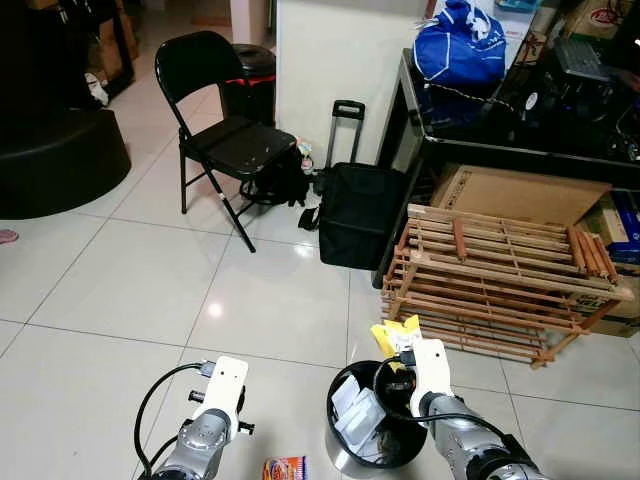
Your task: Picking trash to rubbish bin
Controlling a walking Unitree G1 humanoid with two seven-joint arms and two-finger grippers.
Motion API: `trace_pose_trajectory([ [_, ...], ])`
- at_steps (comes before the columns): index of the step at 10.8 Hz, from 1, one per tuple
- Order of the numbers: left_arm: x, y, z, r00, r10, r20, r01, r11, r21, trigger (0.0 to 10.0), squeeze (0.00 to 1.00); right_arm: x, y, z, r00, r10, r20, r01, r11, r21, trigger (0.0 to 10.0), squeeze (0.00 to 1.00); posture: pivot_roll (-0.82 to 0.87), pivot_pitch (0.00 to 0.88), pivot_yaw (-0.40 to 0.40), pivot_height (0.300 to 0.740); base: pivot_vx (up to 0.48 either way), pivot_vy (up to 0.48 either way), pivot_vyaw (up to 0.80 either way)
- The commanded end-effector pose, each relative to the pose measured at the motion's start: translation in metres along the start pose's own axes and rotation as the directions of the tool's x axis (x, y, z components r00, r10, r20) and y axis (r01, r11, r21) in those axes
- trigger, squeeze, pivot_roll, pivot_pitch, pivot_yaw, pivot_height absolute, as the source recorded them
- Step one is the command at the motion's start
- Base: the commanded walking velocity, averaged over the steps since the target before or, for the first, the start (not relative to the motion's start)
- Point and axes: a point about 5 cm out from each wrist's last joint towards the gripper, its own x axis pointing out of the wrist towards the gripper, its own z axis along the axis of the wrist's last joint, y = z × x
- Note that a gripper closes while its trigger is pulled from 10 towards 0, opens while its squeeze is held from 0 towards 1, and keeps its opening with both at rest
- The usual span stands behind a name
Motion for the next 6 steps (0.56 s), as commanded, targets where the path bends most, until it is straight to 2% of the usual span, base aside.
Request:
trace_pose_trajectory([
  [1, 0.0004, -0.0017, 0.0007, 1.0, -0.008, -0.002, 0.008, 1.0, 0.001, 10.0, 0.0, 0.0001, -0.0028, 0.0025, 1.0, -0.01, 0.007, 0.01, 1.0, 0.005, 10.0, 0.0, 0.07, 0.0, -0.081, 0.74, 0.0, 0.0, 0.0],
  [2, 0.0005, -0.0014, 0.0012, 1.0, -0.008, -0.001, 0.008, 1.0, 0.001, 10.0, 0.0, -0.0007, -0.0046, 0.0002, 1.0, -0.016, 0.001, 0.016, 1.0, 0.007, 10.0, 0.86, 0.07, 0.0, -0.08, 0.74, 0.0, 0.0, 0.0],
  [3, 0.0006, -0.0015, 0.0014, 1.0, -0.008, 0.0, 0.008, 1.0, 0.002, 10.0, 0.0, -0.0013, -0.0067, -0.0009, 1.0, -0.025, -0.001, 0.025, 1.0, 0.008, 10.0, 1.0, 0.07, 0.0, -0.08, 0.74, 0.0, 0.0, 0.0],
  [6, 0.0007, -0.0018, 0.0019, 1.0, -0.01, 0.001, 0.01, 1.0, 0.003, 10.0, 0.0, -0.0017, -0.0072, -0.002, 1.0, -0.026, 0.0, 0.026, 1.0, 0.015, 10.0, 1.0, 0.06, 0.0, -0.078, 0.74, 0.0, 0.0, 0.0],
])
